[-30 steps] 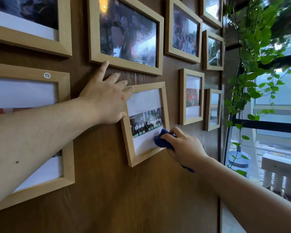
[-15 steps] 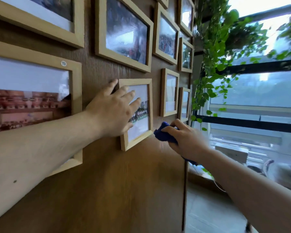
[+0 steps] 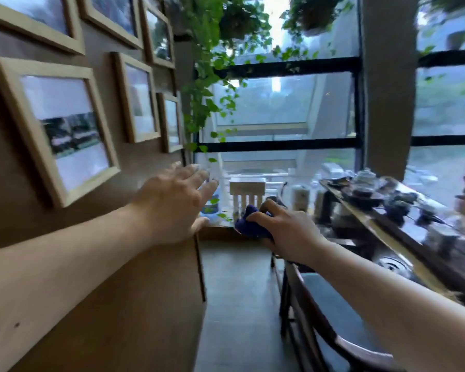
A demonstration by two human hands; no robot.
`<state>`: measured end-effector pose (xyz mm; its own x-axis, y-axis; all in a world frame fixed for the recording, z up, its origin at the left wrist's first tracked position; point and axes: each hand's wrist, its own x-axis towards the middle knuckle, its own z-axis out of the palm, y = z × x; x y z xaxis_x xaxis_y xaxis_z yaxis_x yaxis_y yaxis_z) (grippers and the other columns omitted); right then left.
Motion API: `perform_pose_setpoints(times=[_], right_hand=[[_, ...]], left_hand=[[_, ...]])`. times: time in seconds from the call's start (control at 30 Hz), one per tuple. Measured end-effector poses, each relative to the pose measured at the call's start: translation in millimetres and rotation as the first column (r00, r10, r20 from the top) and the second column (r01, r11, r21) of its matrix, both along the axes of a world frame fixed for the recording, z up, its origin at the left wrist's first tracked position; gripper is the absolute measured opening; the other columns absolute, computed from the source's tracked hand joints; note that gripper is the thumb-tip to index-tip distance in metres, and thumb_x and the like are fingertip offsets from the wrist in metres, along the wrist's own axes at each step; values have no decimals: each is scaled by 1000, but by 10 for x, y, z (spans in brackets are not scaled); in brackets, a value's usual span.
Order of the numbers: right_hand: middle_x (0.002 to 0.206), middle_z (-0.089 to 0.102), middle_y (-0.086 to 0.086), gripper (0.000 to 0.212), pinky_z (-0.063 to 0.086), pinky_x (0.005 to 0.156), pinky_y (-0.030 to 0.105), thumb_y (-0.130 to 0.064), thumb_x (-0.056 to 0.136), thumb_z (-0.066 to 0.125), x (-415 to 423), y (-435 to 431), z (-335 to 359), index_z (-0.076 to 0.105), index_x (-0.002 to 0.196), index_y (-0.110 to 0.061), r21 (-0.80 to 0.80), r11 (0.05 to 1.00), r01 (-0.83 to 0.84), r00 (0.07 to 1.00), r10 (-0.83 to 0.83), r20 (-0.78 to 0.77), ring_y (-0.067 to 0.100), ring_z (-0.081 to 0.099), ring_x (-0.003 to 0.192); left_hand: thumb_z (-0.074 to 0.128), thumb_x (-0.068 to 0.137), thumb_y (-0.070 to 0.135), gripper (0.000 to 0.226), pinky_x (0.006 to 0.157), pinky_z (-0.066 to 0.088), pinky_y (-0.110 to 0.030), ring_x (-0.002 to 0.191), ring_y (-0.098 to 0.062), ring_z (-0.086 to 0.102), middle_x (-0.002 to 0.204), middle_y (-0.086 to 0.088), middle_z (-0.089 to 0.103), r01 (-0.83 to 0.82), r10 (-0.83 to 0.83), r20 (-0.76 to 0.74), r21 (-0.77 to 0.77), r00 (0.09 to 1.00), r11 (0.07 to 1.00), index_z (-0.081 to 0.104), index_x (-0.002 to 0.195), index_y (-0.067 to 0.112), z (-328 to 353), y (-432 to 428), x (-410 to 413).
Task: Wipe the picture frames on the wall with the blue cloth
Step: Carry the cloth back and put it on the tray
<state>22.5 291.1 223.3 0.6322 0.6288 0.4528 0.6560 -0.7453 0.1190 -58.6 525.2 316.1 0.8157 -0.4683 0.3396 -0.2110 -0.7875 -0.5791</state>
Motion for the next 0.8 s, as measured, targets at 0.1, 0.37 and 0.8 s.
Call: perform_pose_setpoints(times=[0.1, 0.37, 0.8], right_hand=[[106, 57, 6, 48, 42, 48, 31, -28, 75, 68, -146, -433, -117, 57, 121, -25, 37, 997, 65, 998, -65, -6, 32, 60, 78], [116, 58, -2, 49, 52, 58, 37, -28, 79, 61, -776, -1815, -609, 52, 127, -25, 142, 952, 272, 962, -266, -63, 25, 61, 97], [108, 70, -6, 52, 53, 64, 30, -33, 66, 73, -2354, -3954, -1501, 63, 116, -23, 250, 733, 633, 774, -590, -230, 18, 67, 90]], left_hand=[[70, 74, 51, 75, 104, 44, -47, 125, -33, 52, 137, -17, 55, 129, -130, -27, -43, 991, 991, 51, 133, 9, -150, -344, 103], [59, 83, 52, 69, 102, 45, -42, 126, -30, 51, 141, -13, 52, 365, -371, -173, -63, 912, 929, 47, 136, 10, -638, -1674, 186], [45, 86, 55, 69, 99, 45, -38, 127, -25, 47, 145, -5, 47, 621, -620, -399, -147, 675, 770, 38, 142, 15, -1768, -4159, -381]])
